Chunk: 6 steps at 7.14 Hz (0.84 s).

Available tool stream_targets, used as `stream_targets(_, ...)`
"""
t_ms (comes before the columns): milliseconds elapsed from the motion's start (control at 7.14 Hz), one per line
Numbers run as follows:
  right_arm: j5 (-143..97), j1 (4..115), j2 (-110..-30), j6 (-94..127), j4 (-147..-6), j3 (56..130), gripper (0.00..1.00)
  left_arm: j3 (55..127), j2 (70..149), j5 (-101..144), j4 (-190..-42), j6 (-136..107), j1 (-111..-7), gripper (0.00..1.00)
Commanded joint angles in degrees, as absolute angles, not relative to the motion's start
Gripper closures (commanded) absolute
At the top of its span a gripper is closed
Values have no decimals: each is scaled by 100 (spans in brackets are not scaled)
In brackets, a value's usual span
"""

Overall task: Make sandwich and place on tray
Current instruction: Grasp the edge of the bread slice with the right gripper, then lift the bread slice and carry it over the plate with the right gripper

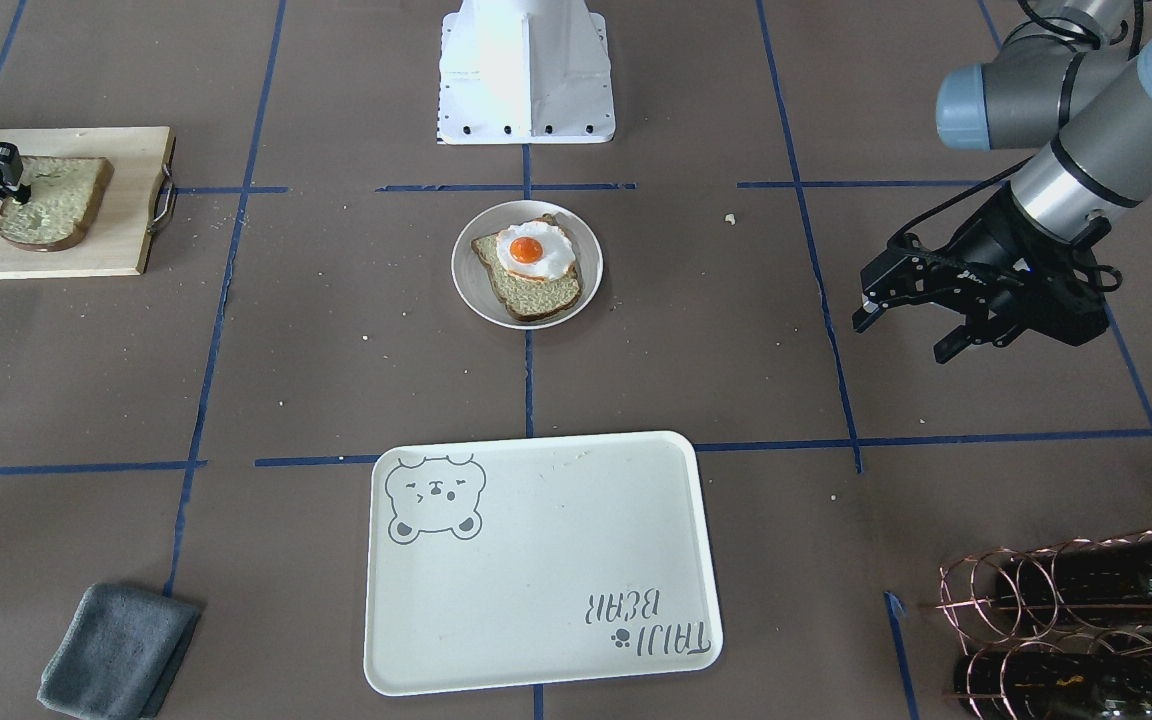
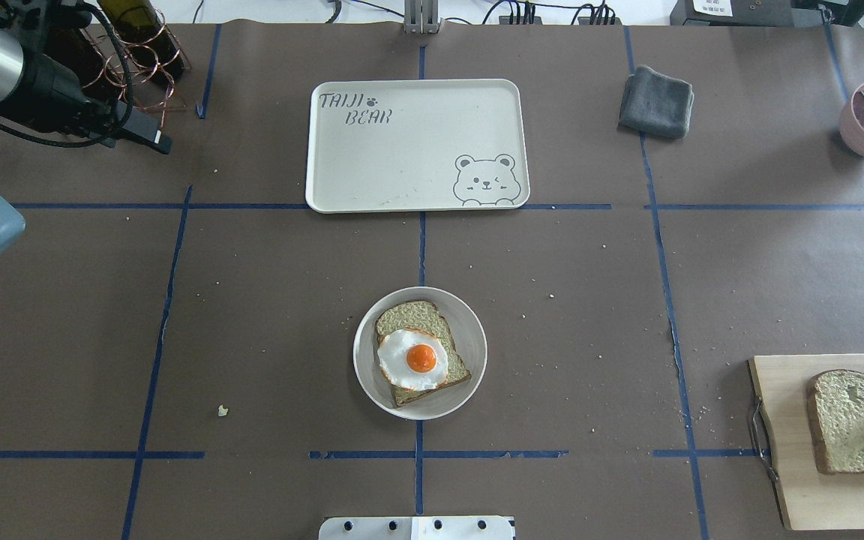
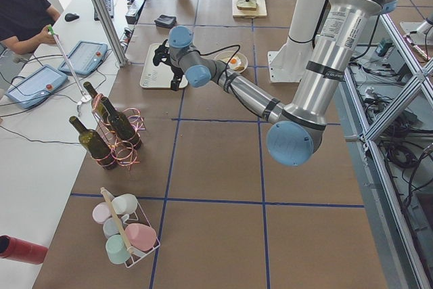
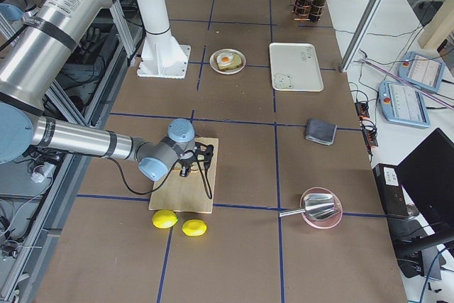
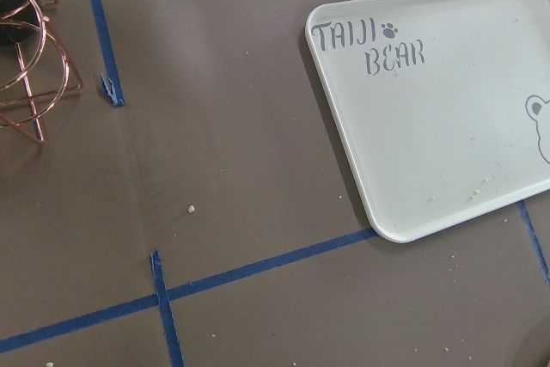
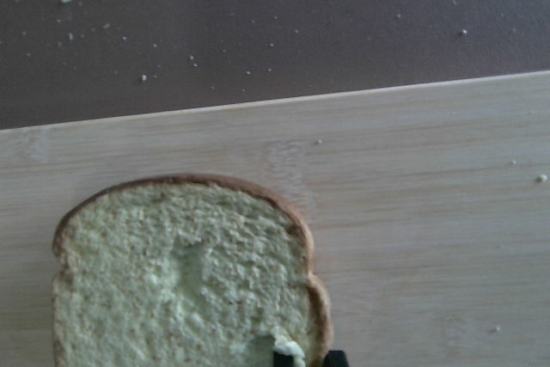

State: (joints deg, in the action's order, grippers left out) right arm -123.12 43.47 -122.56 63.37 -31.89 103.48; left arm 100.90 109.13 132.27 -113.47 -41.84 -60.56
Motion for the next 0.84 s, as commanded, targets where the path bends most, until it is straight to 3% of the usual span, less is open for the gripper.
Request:
stream_targets(0,-12357,4438,-12374,6337,-3190,10878,100,10055,10916,13236,-11347,-4184,-6056,0)
stream_targets(280,-12750,4893,-12070,6346,-3199,11126,100,10002,10925,13236,-11355,-4157,-6056,0)
stream_targets(700,-13649,5695,-10964,6407,-3287,11110,100,9976,10881,13245,-11391,-4166,-6056,0)
